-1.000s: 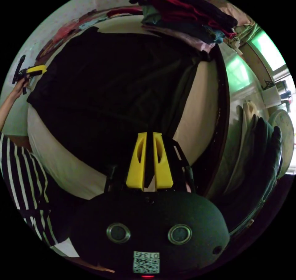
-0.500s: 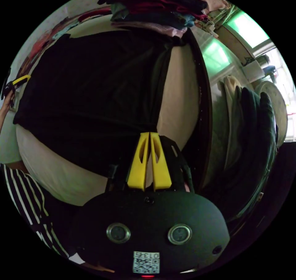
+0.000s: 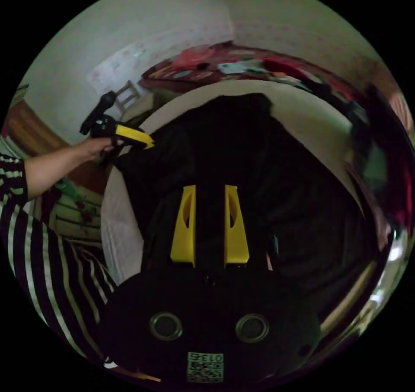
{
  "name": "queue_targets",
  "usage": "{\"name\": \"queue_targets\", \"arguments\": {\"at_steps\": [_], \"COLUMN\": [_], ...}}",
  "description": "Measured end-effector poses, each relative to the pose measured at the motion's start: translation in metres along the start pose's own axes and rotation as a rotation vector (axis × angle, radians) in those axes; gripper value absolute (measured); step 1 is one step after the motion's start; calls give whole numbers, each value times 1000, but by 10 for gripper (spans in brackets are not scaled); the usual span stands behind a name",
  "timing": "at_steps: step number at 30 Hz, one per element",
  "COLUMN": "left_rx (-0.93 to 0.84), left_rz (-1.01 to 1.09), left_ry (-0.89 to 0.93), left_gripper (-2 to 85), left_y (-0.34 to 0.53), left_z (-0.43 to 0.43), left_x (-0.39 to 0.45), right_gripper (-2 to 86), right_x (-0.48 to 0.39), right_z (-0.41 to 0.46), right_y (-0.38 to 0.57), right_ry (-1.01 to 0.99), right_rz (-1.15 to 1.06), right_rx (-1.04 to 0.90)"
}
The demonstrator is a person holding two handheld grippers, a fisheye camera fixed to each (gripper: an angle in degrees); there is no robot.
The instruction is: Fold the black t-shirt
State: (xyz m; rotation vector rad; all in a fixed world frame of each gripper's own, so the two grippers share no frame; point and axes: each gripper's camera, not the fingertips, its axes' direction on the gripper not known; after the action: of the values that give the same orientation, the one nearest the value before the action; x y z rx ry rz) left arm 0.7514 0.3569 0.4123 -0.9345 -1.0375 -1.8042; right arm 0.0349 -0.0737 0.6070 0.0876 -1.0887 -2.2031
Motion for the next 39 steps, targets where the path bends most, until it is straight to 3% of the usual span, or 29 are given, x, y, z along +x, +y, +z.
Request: {"name": "queue_targets", "arguments": {"at_steps": [8,17,21,25,27,34,39], "left_rx": [7,251,117,182,180,58,12], "left_rz": [39,33,-39,-168,-142,-144,-48], "left_ry": [-47,-123,-168,-95,-13,-36,-70], "left_gripper": [-4,-4,-1,12,23,73,38], "left_y": [16,24,30,69,84,126,120], "left_z": [-5,-27,1,-3,-2,29,47], "left_x": [7,7,1,-15,-10,21,36], "right_gripper": [35,18,29,53,69,73,33], "right_x": [-50,-46,-38,-19,-14,-39,-62], "right_z": [89,66,81,53,47,43,64], "right_y": [-82,-81,-77,-67,-61,-18,3], "right_ry": [50,222,192,185,120,15,51], "right_rz": [-242,-142,-114,-7,3,-90,-178], "right_rx": [-256,-25,-146,-41,-56,-144,-229]}}
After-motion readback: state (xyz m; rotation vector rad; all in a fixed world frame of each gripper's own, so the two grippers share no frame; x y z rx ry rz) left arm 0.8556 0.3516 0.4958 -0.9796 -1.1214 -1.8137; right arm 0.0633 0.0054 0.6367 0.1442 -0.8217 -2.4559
